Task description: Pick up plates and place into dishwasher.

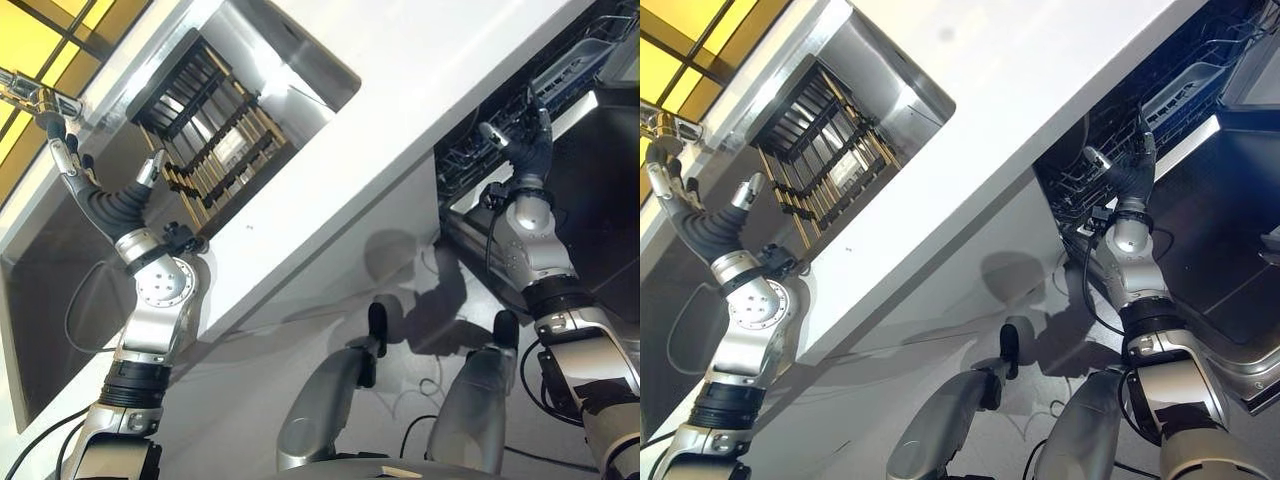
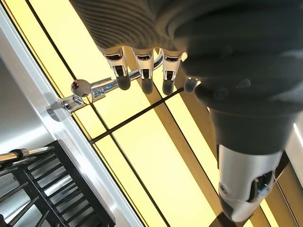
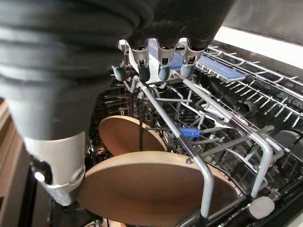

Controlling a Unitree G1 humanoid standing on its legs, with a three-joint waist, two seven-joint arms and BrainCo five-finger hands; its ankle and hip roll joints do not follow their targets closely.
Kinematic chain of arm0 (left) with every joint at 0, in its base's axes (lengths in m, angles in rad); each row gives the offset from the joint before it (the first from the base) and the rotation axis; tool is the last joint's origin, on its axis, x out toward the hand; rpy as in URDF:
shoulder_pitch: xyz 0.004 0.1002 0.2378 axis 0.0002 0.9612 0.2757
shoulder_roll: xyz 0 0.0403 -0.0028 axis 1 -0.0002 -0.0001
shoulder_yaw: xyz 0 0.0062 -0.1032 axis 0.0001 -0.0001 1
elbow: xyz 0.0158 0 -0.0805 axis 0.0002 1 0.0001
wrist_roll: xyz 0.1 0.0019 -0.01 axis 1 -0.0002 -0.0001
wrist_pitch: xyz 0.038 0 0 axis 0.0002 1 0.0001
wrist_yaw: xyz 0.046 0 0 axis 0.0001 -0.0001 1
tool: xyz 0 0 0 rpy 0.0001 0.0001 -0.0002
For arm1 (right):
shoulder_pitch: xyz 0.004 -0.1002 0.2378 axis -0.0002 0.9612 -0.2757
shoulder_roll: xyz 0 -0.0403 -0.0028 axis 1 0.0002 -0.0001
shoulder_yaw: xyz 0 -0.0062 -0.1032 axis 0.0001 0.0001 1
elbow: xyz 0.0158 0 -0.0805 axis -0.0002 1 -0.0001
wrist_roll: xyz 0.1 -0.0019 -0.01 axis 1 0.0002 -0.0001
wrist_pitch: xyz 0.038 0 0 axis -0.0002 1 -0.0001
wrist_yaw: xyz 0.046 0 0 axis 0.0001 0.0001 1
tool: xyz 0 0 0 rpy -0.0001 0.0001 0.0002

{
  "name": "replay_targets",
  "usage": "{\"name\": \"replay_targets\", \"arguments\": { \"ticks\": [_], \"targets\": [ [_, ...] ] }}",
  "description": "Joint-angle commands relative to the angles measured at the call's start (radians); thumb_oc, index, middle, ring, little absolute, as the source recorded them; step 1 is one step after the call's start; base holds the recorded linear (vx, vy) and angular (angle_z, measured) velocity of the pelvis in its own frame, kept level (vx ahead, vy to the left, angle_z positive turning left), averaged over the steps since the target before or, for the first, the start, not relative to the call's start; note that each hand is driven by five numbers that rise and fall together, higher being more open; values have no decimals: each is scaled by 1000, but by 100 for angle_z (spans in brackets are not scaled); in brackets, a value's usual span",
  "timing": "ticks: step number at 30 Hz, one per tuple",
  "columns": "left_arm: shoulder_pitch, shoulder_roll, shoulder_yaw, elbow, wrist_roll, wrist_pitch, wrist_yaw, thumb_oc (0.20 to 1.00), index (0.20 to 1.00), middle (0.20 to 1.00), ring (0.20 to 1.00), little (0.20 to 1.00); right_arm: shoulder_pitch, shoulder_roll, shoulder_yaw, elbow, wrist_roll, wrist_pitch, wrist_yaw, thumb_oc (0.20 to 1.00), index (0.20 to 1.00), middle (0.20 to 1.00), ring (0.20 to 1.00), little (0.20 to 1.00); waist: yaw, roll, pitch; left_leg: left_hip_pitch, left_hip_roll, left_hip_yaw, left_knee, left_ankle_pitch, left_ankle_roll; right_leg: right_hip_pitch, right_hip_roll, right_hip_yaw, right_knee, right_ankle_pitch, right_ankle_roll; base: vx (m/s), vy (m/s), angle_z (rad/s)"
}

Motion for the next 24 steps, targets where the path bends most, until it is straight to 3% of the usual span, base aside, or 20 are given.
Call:
{"name": "replay_targets", "arguments": {
  "ticks": [1,12,17,24],
  "targets": [
    [-49,1,15,28,24,-25,21,1000,1000,1000,1000,1000,-7,0,-48,-162,-44,-97,-15,1000,1000,1000,1000,1000,-46,18,63,47,32,30,31,-70,-64,11,-5,40,-112,128,-86,1,-47,-5],
    [-32,-11,32,42,57,-49,-1,1000,1000,1000,1000,1000,198,11,-113,-288,-182,-32,-153,1000,1000,1000,1000,1000,-107,-43,27,112,64,47,0,-92,-59,58,38,58,-144,119,-78,-18,-69,-14],
    [-7,-25,45,31,80,-56,-14,1000,1000,1000,1000,1000,317,16,-153,-385,-210,-33,-190,1000,1000,1000,1000,1000,-128,-80,-3,155,72,50,-12,-105,-56,101,48,63,-166,121,-76,6,-43,-17],
    [57,-62,57,29,97,-66,-75,1000,1000,1000,1000,1000,482,35,-230,-493,-204,-42,-204,1000,1000,1000,1000,1000,-173,-122,-43,206,68,57,67,-166,-48,151,64,101,-138,108,-80,107,37,-30]
  ]
}}
